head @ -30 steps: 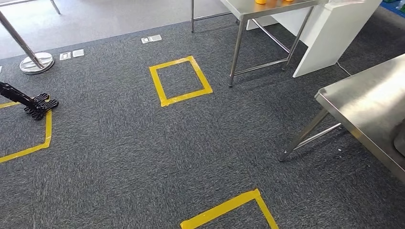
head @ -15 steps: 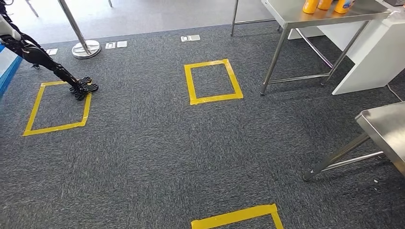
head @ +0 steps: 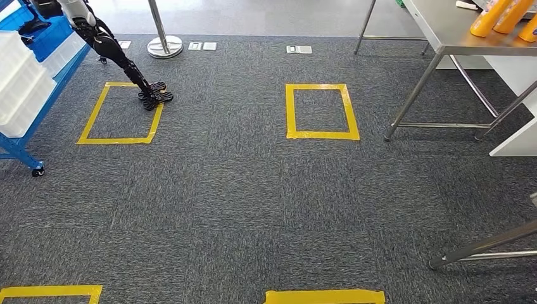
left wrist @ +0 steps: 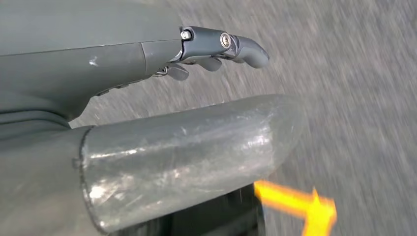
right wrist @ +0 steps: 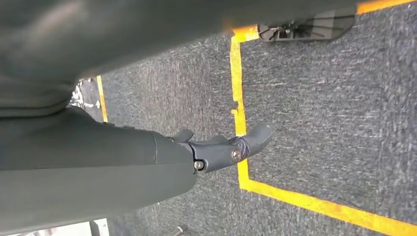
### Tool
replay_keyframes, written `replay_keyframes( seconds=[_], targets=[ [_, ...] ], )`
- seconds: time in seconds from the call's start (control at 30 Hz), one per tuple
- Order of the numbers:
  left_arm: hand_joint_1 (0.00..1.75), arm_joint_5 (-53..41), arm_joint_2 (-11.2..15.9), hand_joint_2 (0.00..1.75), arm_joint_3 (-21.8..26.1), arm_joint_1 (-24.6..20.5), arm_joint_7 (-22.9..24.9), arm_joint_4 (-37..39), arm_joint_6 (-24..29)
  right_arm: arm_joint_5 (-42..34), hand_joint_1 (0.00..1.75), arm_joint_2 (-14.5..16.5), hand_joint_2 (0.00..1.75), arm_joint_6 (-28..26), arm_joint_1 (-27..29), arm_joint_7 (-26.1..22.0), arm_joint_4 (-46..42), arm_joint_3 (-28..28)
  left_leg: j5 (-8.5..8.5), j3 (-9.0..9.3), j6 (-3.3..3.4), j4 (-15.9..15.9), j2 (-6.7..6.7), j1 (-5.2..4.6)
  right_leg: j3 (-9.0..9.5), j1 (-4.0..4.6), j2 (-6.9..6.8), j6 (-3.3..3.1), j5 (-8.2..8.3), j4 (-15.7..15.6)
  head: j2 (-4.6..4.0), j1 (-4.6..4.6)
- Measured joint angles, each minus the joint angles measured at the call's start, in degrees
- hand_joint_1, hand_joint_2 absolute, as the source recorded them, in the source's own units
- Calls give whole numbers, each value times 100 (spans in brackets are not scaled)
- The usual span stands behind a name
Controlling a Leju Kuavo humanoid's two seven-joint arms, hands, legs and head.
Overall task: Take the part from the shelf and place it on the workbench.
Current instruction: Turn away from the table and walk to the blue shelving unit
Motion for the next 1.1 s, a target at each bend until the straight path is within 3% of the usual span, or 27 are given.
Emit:
replay_keyframes(
  seconds=[0.03,0.1,0.17,0.23,0.27,0.3,0.37,0.43,0.5,0.53,0.57,0.63,0.67,0.73,0.77,0.83,0.87,0.93,0.97,1.03,1.1],
  targets=[
    [0,-15,-9,0,0,-1,33,0,221,-1,0,7,0,-3,-13,1,0,1,18,-10,40,-14,-64,-2,-3,-12,50,25,-27,22,0,2],
    [0,35,-32,0,14,-12,54,-1,505,-3,0,16,0,-7,-18,3,0,5,57,-26,127,-41,-196,14,-178,-38,357,30,-234,374,0,10],
    [0,134,-50,0,59,-33,87,-2,399,-3,0,23,0,-3,-4,4,0,22,84,-63,189,-45,-348,11,-587,-58,657,-11,-574,1188,0,17],
    [0,170,-56,0,99,-44,126,-2,57,-3,0,26,0,16,6,3,0,44,106,-91,216,-45,-529,1,-897,-60,726,6,-718,1756,0,20],
    [0,158,-56,0,106,-42,142,-2,-75,-5,0,26,0,28,7,3,0,54,117,-95,218,-45,-621,-1,-896,-61,742,42,-645,1705,0,21],
    [0,142,-58,0,109,-40,162,-1,-148,-7,0,27,0,38,7,3,0,62,131,-97,210,-45,-712,0,-775,-61,774,83,-488,1412,0,21],
    [0,117,-64,0,109,-38,191,0,-202,-9,0,25,0,47,5,3,0,80,163,-105,171,-41,-884,-2,-392,-57,980,116,-143,564,0,23],
    [0,116,-69,0,110,-35,201,0,-239,-9,0,22,0,48,-4,2,0,92,196,-123,109,-50,-1006,-8,-194,-38,1131,51,13,100,0,19],
    [0,146,-66,0,121,-12,221,1,-382,-8,0,20,0,50,-18,1,0,96,241,-143,34,-89,-1099,0,-178,-22,1053,-45,50,53,0,17],
    [0,173,-62,0,135,5,230,1,-497,-9,0,18,0,51,-25,1,0,98,243,-164,10,-80,-1049,5,-163,-35,986,-91,79,34,0,13],
    [0,203,-58,0,150,19,232,1,-616,-10,0,16,0,52,-25,-1,1,99,184,-204,-10,-11,-906,0,-150,-51,914,-141,111,13,0,4],
    [0,237,-55,0,171,23,198,2,-800,-19,0,11,0,53,0,-4,1,101,-159,-413,-42,472,-488,-8,-137,-68,749,-208,150,-16,0,-28],
    [0,243,-57,0,174,18,175,2,-857,-24,0,9,0,53,17,-5,2,101,-384,-569,-67,844,-350,-5,-141,-56,664,-223,153,-17,0,-38],
    [0,242,-60,0,179,16,140,2,-912,-35,0,8,0,52,35,-9,2,101,-639,-811,-118,1439,-276,23,-147,-44,480,-224,149,-15,0,-40],
    [0,241,-58,0,181,20,133,2,-921,-39,0,7,0,51,35,-13,2,101,-609,-800,-139,1471,-261,39,-148,-44,396,-224,146,-14,0,-43],
    [0,242,-48,0,188,27,125,2,-921,-44,0,10,0,49,29,-21,2,101,-315,-453,-172,924,-132,66,-130,-55,242,-202,124,-6,0,-44],
    [0,242,-48,0,190,23,121,2,-925,-45,0,9,0,49,29,-27,3,101,-179,-228,-179,543,15,66,-118,-48,177,-176,103,5,0,-49],
    [0,241,-52,0,192,7,114,1,-941,-49,0,7,0,49,25,-40,5,101,-40,43,-128,67,191,47,-103,-13,63,-104,56,30,0,-32],
    [0,241,-55,0,193,0,112,1,-949,-50,0,5,0,48,17,-45,6,101,-42,58,-84,14,188,26,-91,2,9,-73,45,31,0,-21],
    [0,241,-54,0,199,-1,110,2,-954,-52,0,10,0,47,-14,-50,6,101,-11,29,13,-7,28,12,-70,-2,-58,-15,28,30,0,-6],
    [0,241,-55,0,202,-5,109,2,-954,-53,0,11,0,47,-26,-51,5,101,33,8,96,-36,-118,28,-169,-26,217,13,-113,237,0,-1]
  ],
)
